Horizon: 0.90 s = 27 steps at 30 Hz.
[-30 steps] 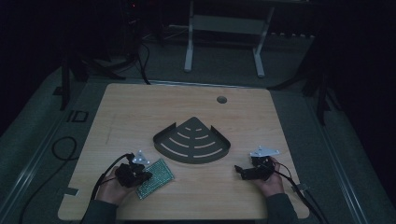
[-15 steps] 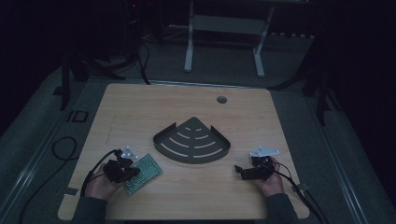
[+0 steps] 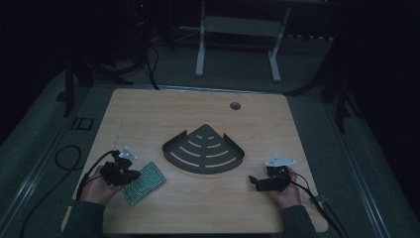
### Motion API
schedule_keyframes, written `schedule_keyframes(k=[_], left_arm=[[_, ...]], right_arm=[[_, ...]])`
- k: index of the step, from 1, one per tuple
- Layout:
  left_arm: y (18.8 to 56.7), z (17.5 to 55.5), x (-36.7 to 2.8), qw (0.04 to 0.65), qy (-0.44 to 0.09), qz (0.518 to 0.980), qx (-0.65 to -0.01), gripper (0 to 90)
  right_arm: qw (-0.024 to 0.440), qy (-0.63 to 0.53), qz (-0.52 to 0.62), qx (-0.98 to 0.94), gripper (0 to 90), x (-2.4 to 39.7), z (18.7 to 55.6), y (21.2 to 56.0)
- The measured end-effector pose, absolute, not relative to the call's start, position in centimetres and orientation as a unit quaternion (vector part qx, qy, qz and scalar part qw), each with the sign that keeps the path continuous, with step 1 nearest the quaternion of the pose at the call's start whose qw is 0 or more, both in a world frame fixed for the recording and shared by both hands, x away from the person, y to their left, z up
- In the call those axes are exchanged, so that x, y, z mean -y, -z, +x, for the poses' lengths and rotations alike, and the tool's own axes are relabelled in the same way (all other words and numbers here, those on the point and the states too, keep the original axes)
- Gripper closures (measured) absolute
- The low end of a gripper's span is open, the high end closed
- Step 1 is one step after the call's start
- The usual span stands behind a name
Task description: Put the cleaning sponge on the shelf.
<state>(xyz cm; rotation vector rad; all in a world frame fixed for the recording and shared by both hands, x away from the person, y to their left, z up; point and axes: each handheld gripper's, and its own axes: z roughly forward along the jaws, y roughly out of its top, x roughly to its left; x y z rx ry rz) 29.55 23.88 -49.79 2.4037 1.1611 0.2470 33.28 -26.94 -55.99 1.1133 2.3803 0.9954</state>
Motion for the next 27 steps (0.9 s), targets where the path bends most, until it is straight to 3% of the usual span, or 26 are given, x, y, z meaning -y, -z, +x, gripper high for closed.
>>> schedule_keyframes(k=[27], left_arm=[[50.3,34.0,-24.8,0.179,-0.03,0.894,-0.41,79.3]], right_arm=[[0.165,-0.349,0.391,-0.835,9.7,26.9,33.3,56.0]])
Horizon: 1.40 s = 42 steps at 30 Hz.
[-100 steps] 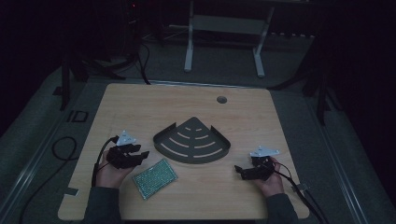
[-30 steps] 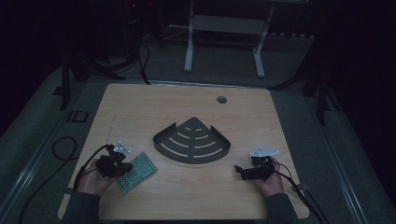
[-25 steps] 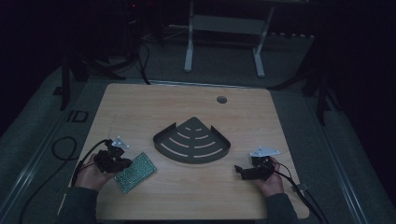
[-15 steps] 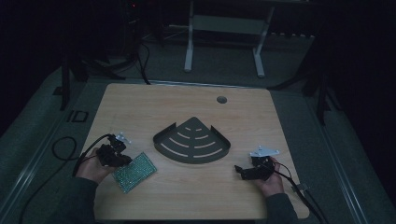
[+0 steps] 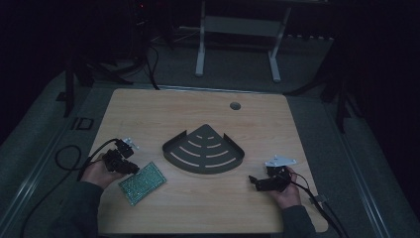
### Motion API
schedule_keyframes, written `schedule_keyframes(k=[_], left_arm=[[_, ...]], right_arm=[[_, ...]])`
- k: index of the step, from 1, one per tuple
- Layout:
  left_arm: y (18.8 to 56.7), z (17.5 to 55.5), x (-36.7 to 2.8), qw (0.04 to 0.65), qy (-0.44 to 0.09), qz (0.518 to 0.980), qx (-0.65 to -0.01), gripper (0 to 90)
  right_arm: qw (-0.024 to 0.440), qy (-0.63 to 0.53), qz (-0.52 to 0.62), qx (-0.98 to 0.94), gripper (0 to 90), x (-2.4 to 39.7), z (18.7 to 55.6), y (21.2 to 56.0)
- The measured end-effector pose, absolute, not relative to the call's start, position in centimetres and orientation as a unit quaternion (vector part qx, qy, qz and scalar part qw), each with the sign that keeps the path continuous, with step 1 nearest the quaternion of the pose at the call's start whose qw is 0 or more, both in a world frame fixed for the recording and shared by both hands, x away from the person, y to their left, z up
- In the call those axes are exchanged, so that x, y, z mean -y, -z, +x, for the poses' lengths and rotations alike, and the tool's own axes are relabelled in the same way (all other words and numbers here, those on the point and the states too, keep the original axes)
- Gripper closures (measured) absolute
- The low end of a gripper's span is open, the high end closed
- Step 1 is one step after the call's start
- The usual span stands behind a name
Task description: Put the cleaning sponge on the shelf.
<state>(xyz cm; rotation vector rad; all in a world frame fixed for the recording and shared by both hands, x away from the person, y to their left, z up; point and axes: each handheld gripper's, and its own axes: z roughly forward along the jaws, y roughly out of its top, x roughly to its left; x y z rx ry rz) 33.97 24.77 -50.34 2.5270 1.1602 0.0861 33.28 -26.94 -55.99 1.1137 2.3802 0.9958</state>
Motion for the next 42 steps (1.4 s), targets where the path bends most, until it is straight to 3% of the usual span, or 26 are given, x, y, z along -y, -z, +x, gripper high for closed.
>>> schedule_keyframes(k=[17,29,34,36,42], left_arm=[[51.1,34.7,-24.5,0.144,-0.005,0.896,-0.42,74.5],[51.5,36.0,-24.7,0.128,0.047,0.889,-0.437,67.2],[51.7,36.2,-25.0,0.14,0.076,0.885,-0.437,74.9],[51.7,36.1,-24.8,0.143,0.082,0.886,-0.434,84.0],[51.5,36.2,-24.6,0.137,0.08,0.889,-0.431,89.7]], right_arm=[[0.165,-0.349,0.391,-0.835,9.7,26.9,33.3,56.0],[0.165,-0.349,0.391,-0.835,9.7,26.9,33.3,56.0],[0.165,-0.349,0.391,-0.835,9.6,26.9,33.3,56.0],[0.165,-0.349,0.391,-0.835,9.7,26.9,33.3,56.0],[0.165,-0.35,0.391,-0.835,9.6,26.9,33.3,56.0]])
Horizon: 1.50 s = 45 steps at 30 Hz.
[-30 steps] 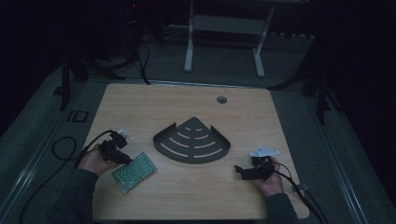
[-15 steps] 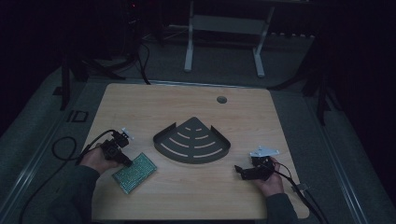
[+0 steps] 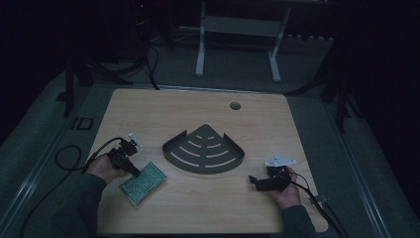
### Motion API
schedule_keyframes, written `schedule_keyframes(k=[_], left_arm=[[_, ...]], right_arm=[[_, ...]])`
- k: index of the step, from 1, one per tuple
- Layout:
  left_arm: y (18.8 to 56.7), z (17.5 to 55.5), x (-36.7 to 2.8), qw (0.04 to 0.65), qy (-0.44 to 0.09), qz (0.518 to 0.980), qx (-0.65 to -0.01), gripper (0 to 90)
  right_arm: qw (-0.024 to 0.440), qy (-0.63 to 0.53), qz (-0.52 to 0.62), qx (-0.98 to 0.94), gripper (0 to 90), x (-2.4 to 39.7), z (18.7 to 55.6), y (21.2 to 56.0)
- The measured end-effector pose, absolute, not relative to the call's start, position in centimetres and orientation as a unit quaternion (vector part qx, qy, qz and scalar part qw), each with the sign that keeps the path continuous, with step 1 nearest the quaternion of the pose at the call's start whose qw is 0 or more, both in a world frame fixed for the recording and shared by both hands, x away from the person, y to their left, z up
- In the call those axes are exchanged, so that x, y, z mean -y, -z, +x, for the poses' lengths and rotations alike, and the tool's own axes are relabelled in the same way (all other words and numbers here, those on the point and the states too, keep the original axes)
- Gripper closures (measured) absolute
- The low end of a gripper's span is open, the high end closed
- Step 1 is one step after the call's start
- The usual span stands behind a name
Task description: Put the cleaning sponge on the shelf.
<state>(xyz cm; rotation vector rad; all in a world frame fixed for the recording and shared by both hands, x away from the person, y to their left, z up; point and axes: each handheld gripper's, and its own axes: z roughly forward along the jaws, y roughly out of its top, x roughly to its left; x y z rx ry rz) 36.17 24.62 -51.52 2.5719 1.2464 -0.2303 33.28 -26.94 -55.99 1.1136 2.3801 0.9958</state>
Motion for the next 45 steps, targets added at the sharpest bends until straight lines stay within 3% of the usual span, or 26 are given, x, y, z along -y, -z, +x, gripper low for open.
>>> schedule_keyframes(k=[45], left_arm=[[44.0,37.0,-24.2,0.193,0.023,0.891,-0.411,90.0]], right_arm=[[0.165,-0.35,0.391,-0.835,9.7,26.9,33.3,56.0]])
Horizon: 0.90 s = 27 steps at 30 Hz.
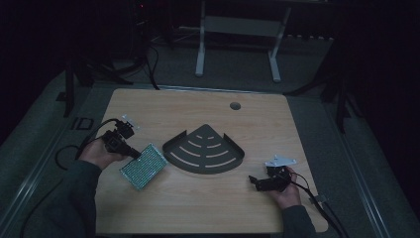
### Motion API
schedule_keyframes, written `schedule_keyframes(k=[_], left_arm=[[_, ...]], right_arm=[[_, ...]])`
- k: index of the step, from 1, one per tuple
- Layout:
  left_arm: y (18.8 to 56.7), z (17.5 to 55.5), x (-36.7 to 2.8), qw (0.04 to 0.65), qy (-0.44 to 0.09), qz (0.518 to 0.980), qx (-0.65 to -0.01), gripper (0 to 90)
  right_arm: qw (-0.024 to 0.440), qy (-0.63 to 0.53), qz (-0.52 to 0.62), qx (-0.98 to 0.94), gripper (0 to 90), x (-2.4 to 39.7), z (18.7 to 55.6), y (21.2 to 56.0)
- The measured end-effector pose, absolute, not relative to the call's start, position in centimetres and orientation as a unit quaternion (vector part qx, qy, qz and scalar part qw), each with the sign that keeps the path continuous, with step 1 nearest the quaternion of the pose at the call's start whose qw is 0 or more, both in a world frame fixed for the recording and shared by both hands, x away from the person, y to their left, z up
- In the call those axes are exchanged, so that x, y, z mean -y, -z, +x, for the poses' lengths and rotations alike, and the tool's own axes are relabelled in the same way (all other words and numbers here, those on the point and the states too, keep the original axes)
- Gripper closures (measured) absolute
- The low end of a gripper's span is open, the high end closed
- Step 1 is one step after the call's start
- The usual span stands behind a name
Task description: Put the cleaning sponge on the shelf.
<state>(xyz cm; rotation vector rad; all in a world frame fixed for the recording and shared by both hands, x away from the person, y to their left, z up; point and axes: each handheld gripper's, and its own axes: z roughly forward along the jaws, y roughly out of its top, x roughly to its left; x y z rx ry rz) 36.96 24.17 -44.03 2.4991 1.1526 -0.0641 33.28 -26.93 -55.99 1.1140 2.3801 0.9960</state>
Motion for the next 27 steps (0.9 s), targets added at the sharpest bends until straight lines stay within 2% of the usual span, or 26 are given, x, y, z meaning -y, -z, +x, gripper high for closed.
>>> schedule_keyframes(k=[27], left_arm=[[41.7,39.3,-22.2,0.2,0.006,0.895,-0.398,90.0]], right_arm=[[0.165,-0.35,0.391,-0.835,9.7,26.9,33.3,56.0]])
